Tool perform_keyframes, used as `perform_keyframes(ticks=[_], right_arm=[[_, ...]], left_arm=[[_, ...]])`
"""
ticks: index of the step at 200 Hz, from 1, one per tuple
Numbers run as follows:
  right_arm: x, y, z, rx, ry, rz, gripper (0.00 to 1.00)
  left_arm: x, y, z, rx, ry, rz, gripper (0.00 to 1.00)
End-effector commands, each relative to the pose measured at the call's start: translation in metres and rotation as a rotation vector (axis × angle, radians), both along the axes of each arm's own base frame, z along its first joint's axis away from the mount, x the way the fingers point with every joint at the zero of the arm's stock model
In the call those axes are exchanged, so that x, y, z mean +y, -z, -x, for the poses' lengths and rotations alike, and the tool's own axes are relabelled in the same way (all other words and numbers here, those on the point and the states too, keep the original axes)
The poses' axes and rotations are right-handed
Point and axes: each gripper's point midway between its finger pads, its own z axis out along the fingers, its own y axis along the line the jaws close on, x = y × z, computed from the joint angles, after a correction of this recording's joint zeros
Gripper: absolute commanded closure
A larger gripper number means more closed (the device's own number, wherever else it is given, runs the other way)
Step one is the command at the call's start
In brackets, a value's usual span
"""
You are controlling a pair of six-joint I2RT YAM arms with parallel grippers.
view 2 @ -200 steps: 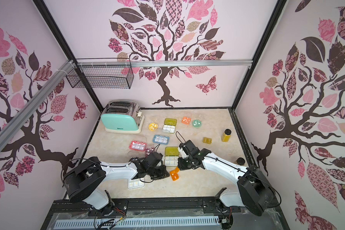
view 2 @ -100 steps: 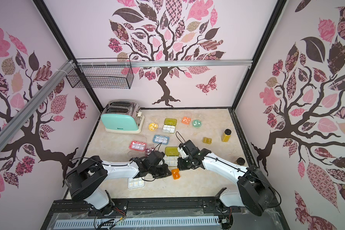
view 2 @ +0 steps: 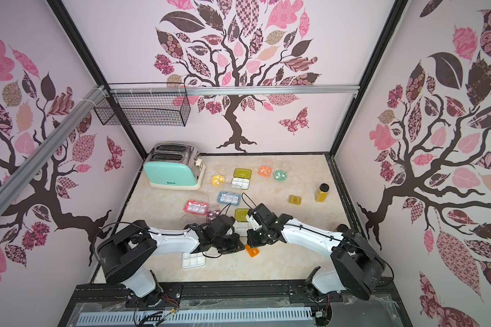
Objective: Close pillboxes
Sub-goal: Close the lid on the pillbox.
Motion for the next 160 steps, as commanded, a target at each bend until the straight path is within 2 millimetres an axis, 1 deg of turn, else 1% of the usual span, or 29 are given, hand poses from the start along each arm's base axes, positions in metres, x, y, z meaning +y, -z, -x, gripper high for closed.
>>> perform_keyframes(ticks=[1, 29, 49, 72, 83, 91, 98, 110, 121, 140, 160], right_arm=[[0.007, -0.002, -0.004, -0.005, 0.004, -0.012, 0.87], [0.011, 0.002, -0.001, -0.004, -0.010, -0.007, 0.85], [0.010, 0.002, 0.001, -0.003, -0.019, 0.005, 0.85], [0.008, -0.006, -0.002, -0.032, -0.014, 0.010, 0.85], [0.007, -0.013, -0.006, -0.055, -0.005, 0.011, 0.82], [0.005, -0.018, -0.010, -0.075, 0.007, 0.018, 0.75], [0.003, -0.021, -0.013, -0.092, 0.019, 0.027, 0.69], [-0.003, -0.025, -0.017, -0.112, 0.041, 0.044, 0.63], [-0.010, -0.024, -0.020, -0.116, 0.070, 0.059, 0.62], [-0.022, -0.020, -0.024, -0.103, 0.110, 0.054, 0.61], [-0.027, -0.013, -0.022, -0.084, 0.111, 0.051, 0.62]], left_arm=[[-0.002, 0.001, -0.001, -0.013, 0.004, 0.007, 0.90], [0.001, 0.001, 0.000, -0.016, 0.001, 0.007, 0.90], [0.004, 0.000, 0.001, -0.021, -0.008, 0.005, 0.90], [0.004, -0.007, 0.000, -0.032, -0.015, 0.029, 0.90], [0.003, -0.012, 0.000, -0.035, -0.015, 0.049, 0.89], [0.003, -0.016, 0.000, -0.034, -0.016, 0.063, 0.86], [0.003, -0.020, 0.000, -0.035, -0.018, 0.078, 0.82], [0.004, -0.027, 0.001, -0.037, -0.022, 0.099, 0.77], [0.006, -0.033, 0.000, -0.045, -0.031, 0.108, 0.71], [0.007, -0.044, -0.001, -0.061, -0.037, 0.124, 0.58], [0.005, -0.051, -0.003, -0.066, -0.042, 0.146, 0.52]])
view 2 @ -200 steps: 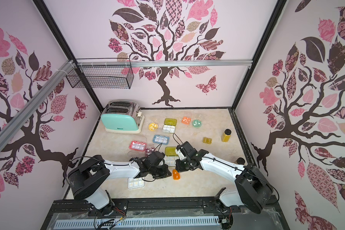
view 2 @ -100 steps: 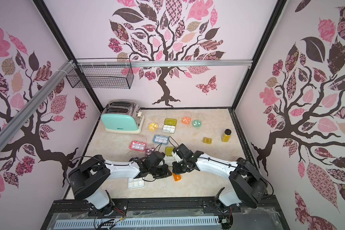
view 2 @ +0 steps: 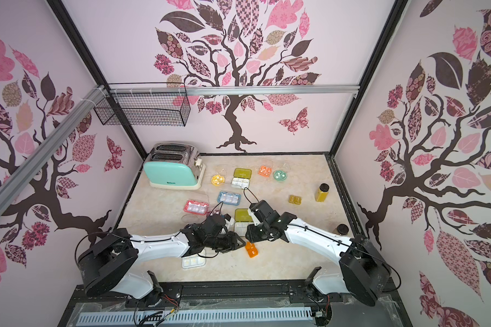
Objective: Close pillboxes
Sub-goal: Close the lid on the pillbox.
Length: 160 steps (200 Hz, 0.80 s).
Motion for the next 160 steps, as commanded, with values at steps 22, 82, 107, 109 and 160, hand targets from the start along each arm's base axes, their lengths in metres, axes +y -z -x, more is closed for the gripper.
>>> perform_keyframes(ticks=[22, 82, 107, 109, 160], right_arm=[[-0.012, 0.017, 0.007, 0.057, 0.012, 0.030, 0.62], [-0.009, 0.035, 0.022, 0.116, -0.012, -0.004, 0.60], [-0.005, 0.039, 0.027, 0.132, -0.021, -0.017, 0.60], [-0.005, 0.039, 0.027, 0.133, -0.020, -0.016, 0.60], [-0.004, 0.049, 0.030, 0.148, -0.022, -0.004, 0.62]], left_arm=[[-0.005, -0.014, -0.002, -0.002, -0.012, 0.058, 0.42], [-0.015, -0.003, -0.002, 0.043, -0.002, 0.087, 0.30], [-0.017, 0.007, -0.002, 0.060, 0.002, 0.068, 0.36], [-0.017, 0.007, -0.002, 0.059, 0.002, 0.066, 0.36], [-0.016, 0.022, -0.001, 0.074, 0.003, 0.030, 0.49]])
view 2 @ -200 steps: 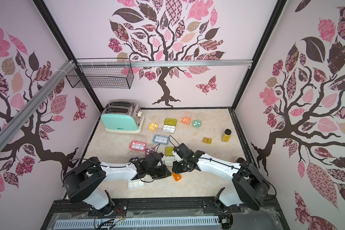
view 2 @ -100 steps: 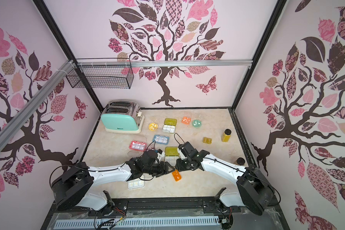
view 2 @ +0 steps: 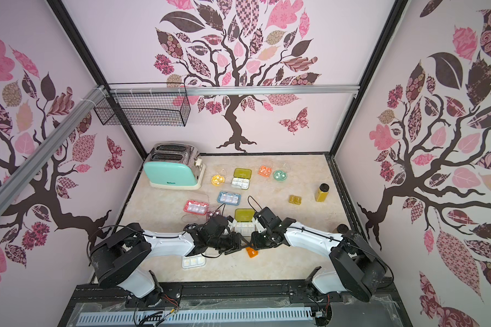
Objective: Close pillboxes
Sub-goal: Close the lid on the pillbox.
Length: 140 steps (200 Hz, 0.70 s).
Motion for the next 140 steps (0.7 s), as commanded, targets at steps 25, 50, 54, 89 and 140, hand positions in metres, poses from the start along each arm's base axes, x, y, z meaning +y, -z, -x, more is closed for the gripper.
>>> perform_keyframes(ticks=[25, 50, 54, 89, 140], right_arm=[[0.002, 0.003, 0.001, 0.009, 0.002, -0.001, 0.63], [0.001, 0.003, 0.001, 0.006, 0.006, 0.002, 0.64], [0.001, 0.004, 0.001, 0.008, 0.006, 0.006, 0.64], [0.000, 0.005, 0.002, 0.010, 0.009, 0.009, 0.65], [0.000, 0.006, 0.003, 0.013, 0.010, 0.005, 0.65]], left_arm=[[-0.006, 0.003, -0.001, -0.010, 0.012, 0.002, 0.56], [-0.004, 0.007, -0.001, -0.012, 0.016, -0.024, 0.62], [-0.004, 0.008, 0.000, -0.013, 0.017, -0.029, 0.63], [-0.005, 0.010, 0.001, -0.014, 0.021, -0.036, 0.72], [-0.005, 0.017, 0.003, -0.005, 0.023, -0.048, 0.78]])
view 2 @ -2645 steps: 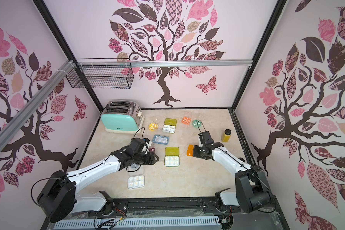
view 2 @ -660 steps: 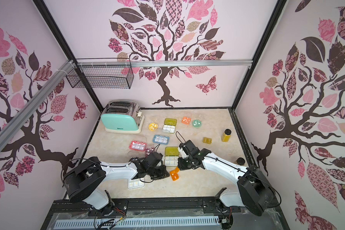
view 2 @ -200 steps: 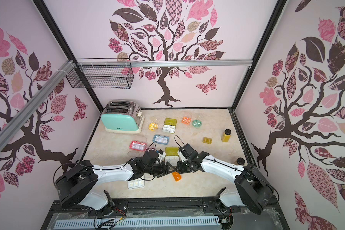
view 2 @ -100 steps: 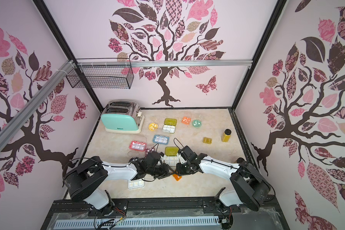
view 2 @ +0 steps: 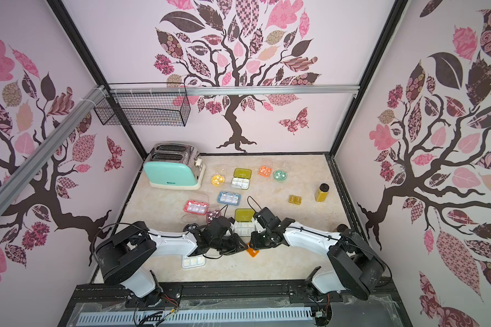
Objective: Close pillboxes
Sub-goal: Close the lid on the pillbox.
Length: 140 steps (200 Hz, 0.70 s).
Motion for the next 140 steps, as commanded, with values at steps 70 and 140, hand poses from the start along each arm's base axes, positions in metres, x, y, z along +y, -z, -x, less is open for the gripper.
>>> perform_keyframes(ticks=[70, 140], right_arm=[[-0.003, 0.013, 0.011, 0.044, 0.018, 0.004, 0.68], [-0.004, 0.021, 0.017, 0.064, 0.019, 0.004, 0.70]], left_arm=[[0.001, 0.019, -0.001, 0.008, -0.024, -0.037, 0.80], [0.004, 0.034, -0.002, 0.032, -0.048, -0.065, 0.83]])
